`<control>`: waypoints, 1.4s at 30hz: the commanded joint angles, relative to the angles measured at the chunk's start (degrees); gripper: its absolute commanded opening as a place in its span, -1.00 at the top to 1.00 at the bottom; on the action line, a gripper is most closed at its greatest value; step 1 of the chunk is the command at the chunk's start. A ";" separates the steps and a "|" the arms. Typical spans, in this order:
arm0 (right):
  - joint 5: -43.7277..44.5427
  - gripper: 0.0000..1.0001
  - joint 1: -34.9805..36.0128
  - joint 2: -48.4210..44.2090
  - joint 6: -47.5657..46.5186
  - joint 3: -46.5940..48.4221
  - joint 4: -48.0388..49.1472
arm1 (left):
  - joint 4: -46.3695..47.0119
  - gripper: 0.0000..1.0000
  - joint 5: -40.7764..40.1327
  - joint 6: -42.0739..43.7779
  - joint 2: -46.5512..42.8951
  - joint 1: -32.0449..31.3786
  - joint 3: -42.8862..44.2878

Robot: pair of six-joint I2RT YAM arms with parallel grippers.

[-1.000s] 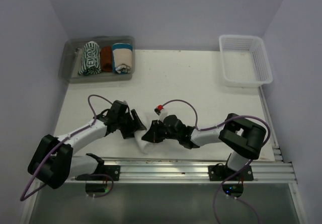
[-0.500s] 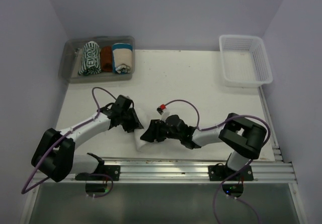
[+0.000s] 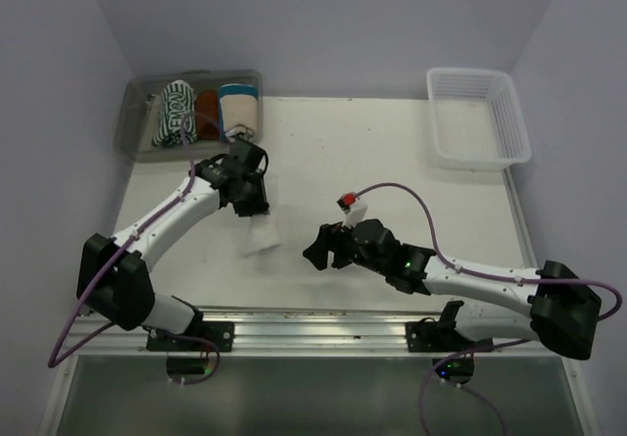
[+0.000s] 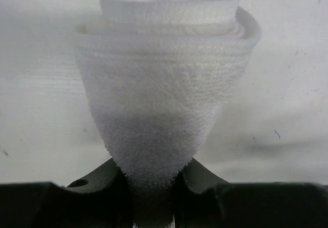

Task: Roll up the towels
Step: Place the rolled towel into the container

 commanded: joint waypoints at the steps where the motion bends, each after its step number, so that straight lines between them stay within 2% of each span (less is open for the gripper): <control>1: 5.43 -0.47 -0.92 -2.51 -3.20 -1.66 -7.88 | -8.48 0.83 -5.31 7.52 2.58 0.94 9.94; 2: 5.43 -0.47 -1.10 -2.77 -3.29 -1.92 -8.06 | -9.90 0.83 -6.36 8.05 4.60 1.03 14.23; 9: 5.95 -0.47 -1.45 -3.48 -3.38 -2.72 -8.50 | -16.33 0.83 -11.29 12.09 10.32 2.17 28.05; 13: 4.91 -0.47 -2.15 -2.34 -3.82 -1.41 -8.32 | -16.95 0.83 -11.65 13.76 11.20 3.57 30.96; 19: 2.44 -0.48 -4.18 0.21 -4.87 1.94 -8.06 | -19.31 0.85 -11.99 18.33 16.47 8.76 40.45; 23: 1.56 -0.48 -4.35 1.36 -4.88 2.91 -8.06 | -21.87 0.85 -14.28 18.86 21.22 13.23 53.08; 29: 0.07 -0.48 -4.44 2.59 -3.21 2.82 -7.80 | -20.73 0.85 -12.43 21.15 26.67 18.94 63.64; 38: 1.12 -0.47 -4.44 4.26 -1.72 4.75 -13.94 | -14.49 0.88 -9.72 28.09 30.80 27.82 68.23; 42: -0.02 -0.47 -4.44 5.92 -1.01 6.15 -15.52 | -11.95 0.88 -15.85 30.63 32.03 31.08 67.10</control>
